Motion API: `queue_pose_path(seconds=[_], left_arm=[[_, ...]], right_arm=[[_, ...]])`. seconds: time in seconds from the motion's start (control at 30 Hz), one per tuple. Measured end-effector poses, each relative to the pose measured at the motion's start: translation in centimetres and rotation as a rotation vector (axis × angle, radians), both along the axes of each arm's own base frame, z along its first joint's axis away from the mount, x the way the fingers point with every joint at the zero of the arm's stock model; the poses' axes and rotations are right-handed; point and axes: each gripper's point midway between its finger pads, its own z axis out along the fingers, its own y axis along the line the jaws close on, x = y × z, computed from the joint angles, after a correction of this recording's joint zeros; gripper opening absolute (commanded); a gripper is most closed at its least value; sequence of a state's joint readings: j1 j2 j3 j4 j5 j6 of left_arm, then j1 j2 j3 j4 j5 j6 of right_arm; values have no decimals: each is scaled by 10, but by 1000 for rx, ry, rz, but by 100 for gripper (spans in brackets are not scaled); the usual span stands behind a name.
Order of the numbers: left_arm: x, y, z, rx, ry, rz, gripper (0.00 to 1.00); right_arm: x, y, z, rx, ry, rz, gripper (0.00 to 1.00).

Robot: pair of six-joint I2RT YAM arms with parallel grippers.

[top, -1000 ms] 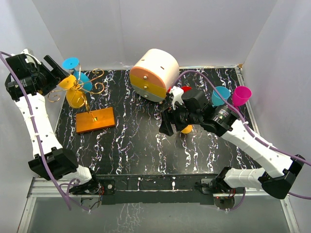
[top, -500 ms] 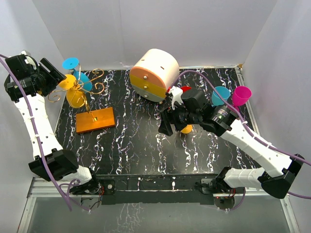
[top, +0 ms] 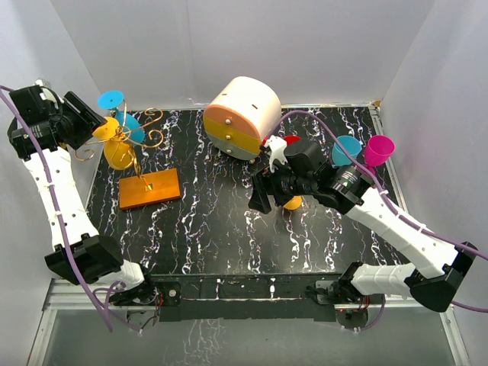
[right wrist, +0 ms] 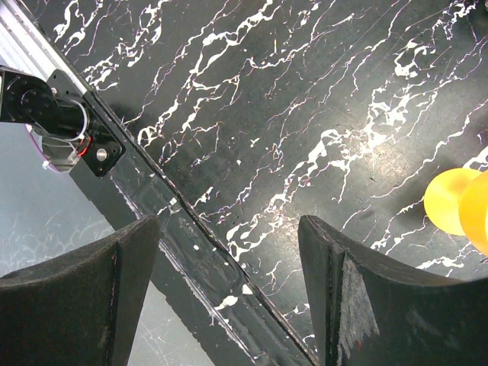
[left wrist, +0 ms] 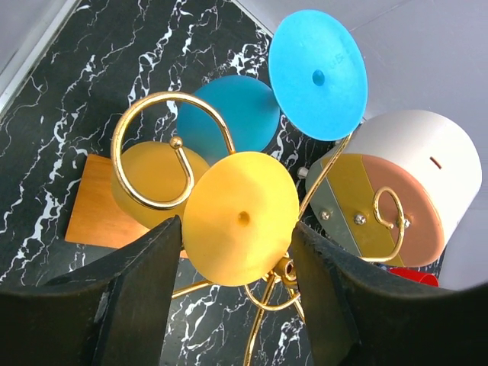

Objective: Take the wine glass off the wine glass rack

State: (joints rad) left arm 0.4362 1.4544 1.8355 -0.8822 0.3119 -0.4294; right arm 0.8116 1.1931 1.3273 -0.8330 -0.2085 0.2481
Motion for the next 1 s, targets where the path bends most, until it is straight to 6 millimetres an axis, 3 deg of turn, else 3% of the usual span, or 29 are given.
queue_pose_path(seconds=[0.1,0.53,1.0], left_arm=[[0,-3,-1,-9,4,-10,65],[3,-6,-4,-11,0,-23,61],[1,-2,-10,-9,-18,26,37]], right_arm=[[0,0,0,0,0,0,72],[0,0,0,1,0,0,72],[-1,0,0,2,2,3,72]])
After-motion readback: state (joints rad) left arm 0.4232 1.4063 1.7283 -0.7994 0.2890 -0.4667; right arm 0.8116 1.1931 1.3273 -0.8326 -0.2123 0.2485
